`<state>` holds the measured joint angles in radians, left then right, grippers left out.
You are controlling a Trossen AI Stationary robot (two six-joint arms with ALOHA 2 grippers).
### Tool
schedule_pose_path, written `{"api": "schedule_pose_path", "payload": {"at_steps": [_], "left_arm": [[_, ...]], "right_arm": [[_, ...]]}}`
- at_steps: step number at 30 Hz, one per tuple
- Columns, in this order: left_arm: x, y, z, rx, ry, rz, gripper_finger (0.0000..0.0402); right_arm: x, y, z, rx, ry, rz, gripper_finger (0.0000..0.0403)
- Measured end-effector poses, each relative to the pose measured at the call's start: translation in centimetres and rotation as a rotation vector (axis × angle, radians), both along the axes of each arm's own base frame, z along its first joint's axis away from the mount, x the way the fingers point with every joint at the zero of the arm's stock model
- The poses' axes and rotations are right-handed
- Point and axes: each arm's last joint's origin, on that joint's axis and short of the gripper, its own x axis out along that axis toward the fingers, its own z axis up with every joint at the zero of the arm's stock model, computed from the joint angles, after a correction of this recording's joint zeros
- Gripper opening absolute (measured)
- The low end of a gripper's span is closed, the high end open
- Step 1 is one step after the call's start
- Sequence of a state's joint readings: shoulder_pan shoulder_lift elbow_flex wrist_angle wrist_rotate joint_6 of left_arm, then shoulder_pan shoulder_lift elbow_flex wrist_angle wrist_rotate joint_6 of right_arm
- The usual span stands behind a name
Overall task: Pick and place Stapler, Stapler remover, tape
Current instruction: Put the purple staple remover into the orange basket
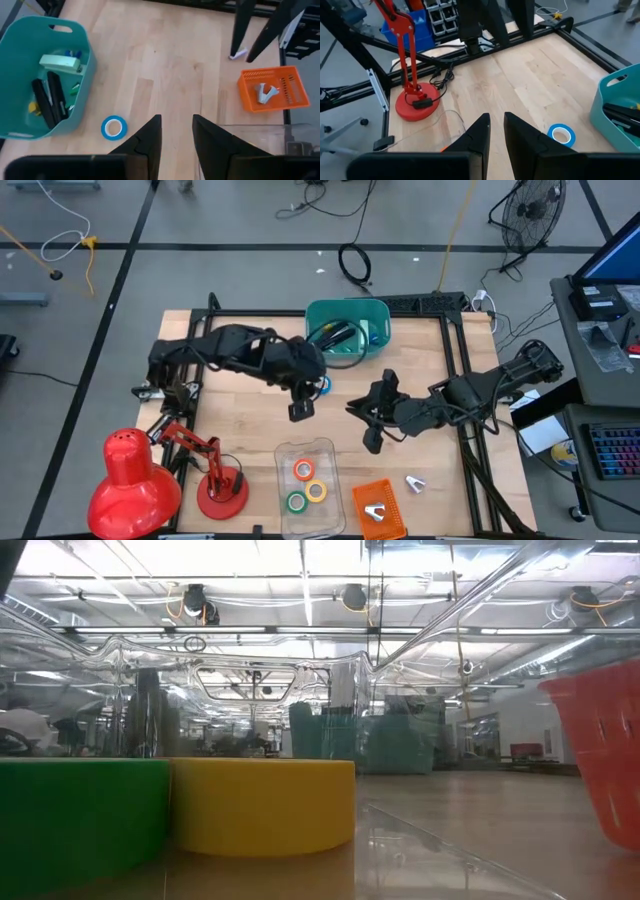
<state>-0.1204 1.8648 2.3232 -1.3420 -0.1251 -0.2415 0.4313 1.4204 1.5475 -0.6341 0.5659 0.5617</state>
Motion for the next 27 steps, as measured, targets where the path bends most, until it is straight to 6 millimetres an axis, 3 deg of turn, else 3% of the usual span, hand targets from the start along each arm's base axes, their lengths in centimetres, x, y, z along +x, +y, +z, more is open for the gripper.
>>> {"api": "schedule_pose_path", "payload": {"at_steps": [6, 14, 19, 27], "left_arm": [[1.2, -0.5, -1.9, -0.021, 0.016, -0.011, 0.0065], [2.5, -1.1, -7.0, -0.073, 0.067, 0.018, 0.0026], [0.4, -0.7, -7.8, -0.130, -0.082, 0.047, 0.0008], [-6.3, 1.7, -10.6, -0.233, -0.234, 0.197, 0.0021]], "right_arm": [[0.1, 0.1, 0.2, 0.026, -0.013, 0.031, 0.0047], [0.1, 0.3, 0.1, 0.031, -0.010, 0.044, 0.0047], [0.0, 0.4, 0.1, 0.033, -0.009, 0.049, 0.0047], [0.0, 0.2, 0.0, 0.020, 0.004, 0.045, 0.0047]]}}
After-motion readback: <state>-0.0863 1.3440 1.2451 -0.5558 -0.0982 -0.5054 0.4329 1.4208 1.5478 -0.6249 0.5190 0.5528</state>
